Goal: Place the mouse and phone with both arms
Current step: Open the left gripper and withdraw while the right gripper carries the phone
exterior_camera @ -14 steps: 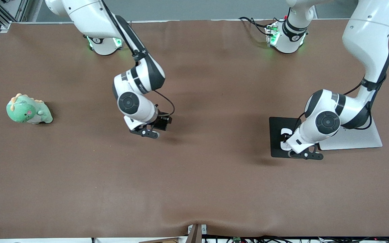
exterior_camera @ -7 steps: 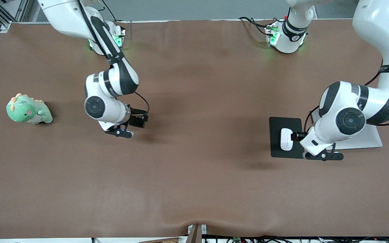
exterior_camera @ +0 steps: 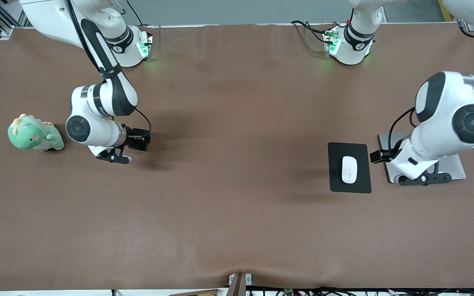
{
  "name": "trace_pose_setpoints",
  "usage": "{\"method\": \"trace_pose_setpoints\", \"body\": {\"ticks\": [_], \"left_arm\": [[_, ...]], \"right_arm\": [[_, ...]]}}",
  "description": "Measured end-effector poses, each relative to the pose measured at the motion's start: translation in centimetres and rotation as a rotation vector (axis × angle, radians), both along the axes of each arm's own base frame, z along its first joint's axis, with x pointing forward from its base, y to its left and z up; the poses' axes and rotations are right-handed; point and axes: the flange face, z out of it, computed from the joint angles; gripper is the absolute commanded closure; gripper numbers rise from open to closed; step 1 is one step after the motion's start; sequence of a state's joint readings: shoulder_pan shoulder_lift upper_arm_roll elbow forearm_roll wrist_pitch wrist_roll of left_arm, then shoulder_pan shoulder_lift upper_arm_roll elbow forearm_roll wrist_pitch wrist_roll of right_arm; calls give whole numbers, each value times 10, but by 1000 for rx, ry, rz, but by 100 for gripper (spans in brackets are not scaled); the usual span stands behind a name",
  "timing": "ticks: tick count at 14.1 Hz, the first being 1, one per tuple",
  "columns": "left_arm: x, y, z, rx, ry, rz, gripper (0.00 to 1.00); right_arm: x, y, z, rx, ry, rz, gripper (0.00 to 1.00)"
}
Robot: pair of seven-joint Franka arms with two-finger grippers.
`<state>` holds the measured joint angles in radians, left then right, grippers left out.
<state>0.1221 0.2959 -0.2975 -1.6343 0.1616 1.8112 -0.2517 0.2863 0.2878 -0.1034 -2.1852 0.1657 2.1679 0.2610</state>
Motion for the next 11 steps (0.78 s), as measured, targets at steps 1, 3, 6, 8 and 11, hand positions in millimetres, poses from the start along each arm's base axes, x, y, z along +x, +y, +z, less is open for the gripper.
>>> {"method": "trace_pose_setpoints", "body": {"ticks": [1, 3, 6, 8, 11], "left_arm": [[-3, 4, 10, -6, -2, -2, 0], [-9, 13, 25, -9, 0, -3, 0], [-19, 25, 51, -18, -2, -5, 0], [-31, 29, 75, -12, -4, 0, 0], [-58, 47, 123, -10, -14, -27, 0]], "right_arm": [[-4, -10, -4, -19, 9, 6, 100], [-9, -31, -11, -53, 15, 14, 100], [-15, -57, -19, -65, 3, 29, 100], [-16, -83, -23, -48, -9, 59, 100], [-21, -128, -28, -16, -37, 86, 100]]}}
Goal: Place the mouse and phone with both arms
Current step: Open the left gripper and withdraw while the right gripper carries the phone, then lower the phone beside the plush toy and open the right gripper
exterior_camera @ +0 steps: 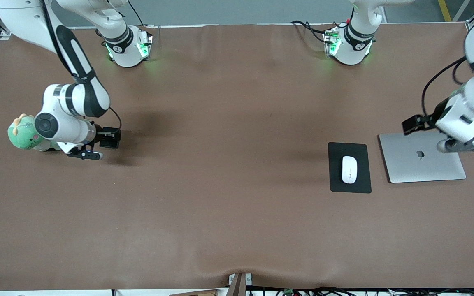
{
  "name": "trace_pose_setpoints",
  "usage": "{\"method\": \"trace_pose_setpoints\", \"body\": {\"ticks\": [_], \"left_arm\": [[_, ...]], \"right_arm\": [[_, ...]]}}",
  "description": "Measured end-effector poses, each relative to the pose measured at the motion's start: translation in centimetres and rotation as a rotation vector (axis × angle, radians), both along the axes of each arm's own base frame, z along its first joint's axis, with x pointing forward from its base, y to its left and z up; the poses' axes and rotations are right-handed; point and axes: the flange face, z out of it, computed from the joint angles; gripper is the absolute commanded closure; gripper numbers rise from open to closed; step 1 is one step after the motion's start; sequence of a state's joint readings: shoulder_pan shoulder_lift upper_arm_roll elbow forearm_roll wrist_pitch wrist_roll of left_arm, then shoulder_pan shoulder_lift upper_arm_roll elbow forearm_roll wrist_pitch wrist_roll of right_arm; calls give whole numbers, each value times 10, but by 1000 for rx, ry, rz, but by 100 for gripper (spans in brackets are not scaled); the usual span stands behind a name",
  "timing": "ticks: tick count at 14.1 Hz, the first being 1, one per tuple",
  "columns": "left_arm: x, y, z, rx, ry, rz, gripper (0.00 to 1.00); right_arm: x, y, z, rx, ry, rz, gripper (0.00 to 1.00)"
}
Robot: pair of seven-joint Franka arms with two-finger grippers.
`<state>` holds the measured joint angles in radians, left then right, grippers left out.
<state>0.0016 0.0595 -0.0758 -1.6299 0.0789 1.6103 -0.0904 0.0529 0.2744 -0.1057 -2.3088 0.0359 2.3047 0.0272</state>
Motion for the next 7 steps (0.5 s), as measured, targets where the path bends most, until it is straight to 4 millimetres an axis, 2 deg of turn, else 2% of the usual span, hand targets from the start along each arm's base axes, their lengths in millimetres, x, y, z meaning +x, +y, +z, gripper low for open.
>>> {"method": "trace_pose_setpoints", "body": {"ticks": [3, 5, 7], "left_arm": [[-21, 13, 35, -19, -22, -37, 0], [-35, 17, 50, -24, -11, -70, 0], [-46, 22, 59, -28, 9, -116, 0]], "right_arm": [[-10, -15, -11, 4, -32, 2, 100], [-14, -17, -14, 6, -36, 12, 100], [-17, -27, -18, 13, -55, 32, 100]]}}
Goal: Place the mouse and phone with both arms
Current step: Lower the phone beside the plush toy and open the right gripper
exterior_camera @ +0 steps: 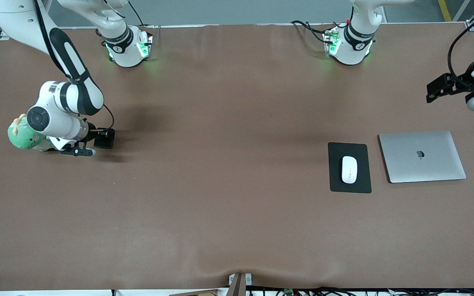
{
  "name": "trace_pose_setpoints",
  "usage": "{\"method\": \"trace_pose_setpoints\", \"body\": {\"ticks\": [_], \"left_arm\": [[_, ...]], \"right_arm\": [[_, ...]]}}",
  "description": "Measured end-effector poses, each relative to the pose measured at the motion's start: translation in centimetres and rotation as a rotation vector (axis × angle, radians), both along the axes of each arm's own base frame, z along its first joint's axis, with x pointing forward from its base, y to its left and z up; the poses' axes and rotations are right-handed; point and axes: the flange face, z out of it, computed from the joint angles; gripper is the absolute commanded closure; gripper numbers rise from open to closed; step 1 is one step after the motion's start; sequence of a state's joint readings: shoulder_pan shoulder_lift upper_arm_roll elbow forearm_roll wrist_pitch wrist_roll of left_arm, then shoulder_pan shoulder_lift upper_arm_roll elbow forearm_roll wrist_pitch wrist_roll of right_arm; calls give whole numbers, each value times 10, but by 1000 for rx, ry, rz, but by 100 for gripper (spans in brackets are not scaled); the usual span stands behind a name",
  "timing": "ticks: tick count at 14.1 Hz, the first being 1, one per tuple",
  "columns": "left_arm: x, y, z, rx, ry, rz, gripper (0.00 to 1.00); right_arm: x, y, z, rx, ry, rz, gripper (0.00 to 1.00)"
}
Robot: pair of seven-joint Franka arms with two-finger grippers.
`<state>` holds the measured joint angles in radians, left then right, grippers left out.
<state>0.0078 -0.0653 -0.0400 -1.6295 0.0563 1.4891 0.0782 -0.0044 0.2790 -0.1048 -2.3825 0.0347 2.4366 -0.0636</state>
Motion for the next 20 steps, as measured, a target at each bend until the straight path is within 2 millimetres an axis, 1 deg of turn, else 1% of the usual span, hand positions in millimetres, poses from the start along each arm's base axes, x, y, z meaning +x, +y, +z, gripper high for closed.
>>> {"method": "trace_pose_setpoints", "body": {"ticks": [1, 2, 3, 4, 7, 9, 11, 12, 13, 15, 16, 18, 20], "left_arm": [[-3, 4, 2, -1, 6, -7, 0], [-5, 6, 4, -2, 10, -6, 0], [-6, 6, 4, -2, 10, -6, 0], [-6, 5, 5, -2, 9, -9, 0], [-10, -5, 14, -3, 20, -29, 0], [-13, -8, 20, -3, 17, -34, 0], [-13, -7, 24, -12, 11, -31, 0], [-13, -6, 27, -31, 5, -26, 0], [-13, 1, 29, -49, 0, -12, 0], [-13, 14, 30, -66, -3, 14, 0], [-12, 16, 31, -69, -10, 19, 0], [-9, 15, 32, -69, -37, 17, 0], [-5, 13, 30, -68, -50, 24, 0]], "right_arm": [[-2, -8, -3, 3, -3, 3, 100], [-3, -14, -6, 5, -3, 2, 81], [-4, -17, -9, 6, -1, 2, 45], [-5, -18, -9, 7, 0, 3, 0], [-5, -15, -9, 9, 6, 8, 0], [-6, -13, -8, 14, 29, 10, 0], [-2, -11, 1, 24, 65, 14, 0], [4, -9, 15, 31, 92, 19, 0], [13, -6, 33, 40, 122, 26, 0], [33, 2, 83, 56, 181, 44, 0], [42, 5, 110, 62, 205, 52, 0], [56, 9, 159, 70, 236, 64, 0], [66, 11, 194, 72, 245, 71, 0]]}}
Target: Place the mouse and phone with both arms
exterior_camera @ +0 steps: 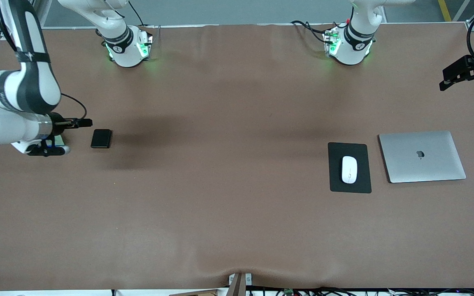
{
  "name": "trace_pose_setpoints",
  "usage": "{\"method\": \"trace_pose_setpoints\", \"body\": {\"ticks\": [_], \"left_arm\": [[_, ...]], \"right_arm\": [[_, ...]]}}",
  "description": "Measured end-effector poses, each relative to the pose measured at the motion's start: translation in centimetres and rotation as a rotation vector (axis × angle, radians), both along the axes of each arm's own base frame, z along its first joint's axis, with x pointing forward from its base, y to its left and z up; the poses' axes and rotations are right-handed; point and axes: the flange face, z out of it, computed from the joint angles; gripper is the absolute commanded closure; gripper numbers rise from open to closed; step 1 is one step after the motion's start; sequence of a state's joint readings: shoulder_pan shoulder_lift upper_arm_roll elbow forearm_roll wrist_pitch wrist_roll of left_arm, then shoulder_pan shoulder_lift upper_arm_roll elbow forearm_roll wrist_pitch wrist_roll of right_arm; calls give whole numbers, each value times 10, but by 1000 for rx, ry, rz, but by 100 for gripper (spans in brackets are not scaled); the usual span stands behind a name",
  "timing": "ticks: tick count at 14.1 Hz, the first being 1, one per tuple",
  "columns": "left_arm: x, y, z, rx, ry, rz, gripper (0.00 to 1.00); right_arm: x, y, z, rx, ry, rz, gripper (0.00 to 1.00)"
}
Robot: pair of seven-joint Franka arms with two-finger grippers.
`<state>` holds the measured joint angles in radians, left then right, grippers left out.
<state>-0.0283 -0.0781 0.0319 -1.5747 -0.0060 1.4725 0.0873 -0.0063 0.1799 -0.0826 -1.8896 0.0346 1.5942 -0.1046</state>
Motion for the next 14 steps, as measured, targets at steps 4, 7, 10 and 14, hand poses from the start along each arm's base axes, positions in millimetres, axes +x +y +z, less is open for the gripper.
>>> {"method": "trace_pose_setpoints", "body": {"ticks": [4, 7, 10, 14], "left_arm": [[7, -9, -11, 2, 8, 4, 0], [11, -9, -16, 3, 18, 15, 0], [12, -9, -19, 4, 23, 33, 0], [13, -9, -20, 4, 25, 35, 0]], "right_arm": [[14, 0, 70, 31, -6, 63, 0], [21, -7, 122, 129, -61, 268, 0], [22, -26, 152, 182, -103, 374, 0], [15, -16, 216, 149, -154, 343, 0]]}}
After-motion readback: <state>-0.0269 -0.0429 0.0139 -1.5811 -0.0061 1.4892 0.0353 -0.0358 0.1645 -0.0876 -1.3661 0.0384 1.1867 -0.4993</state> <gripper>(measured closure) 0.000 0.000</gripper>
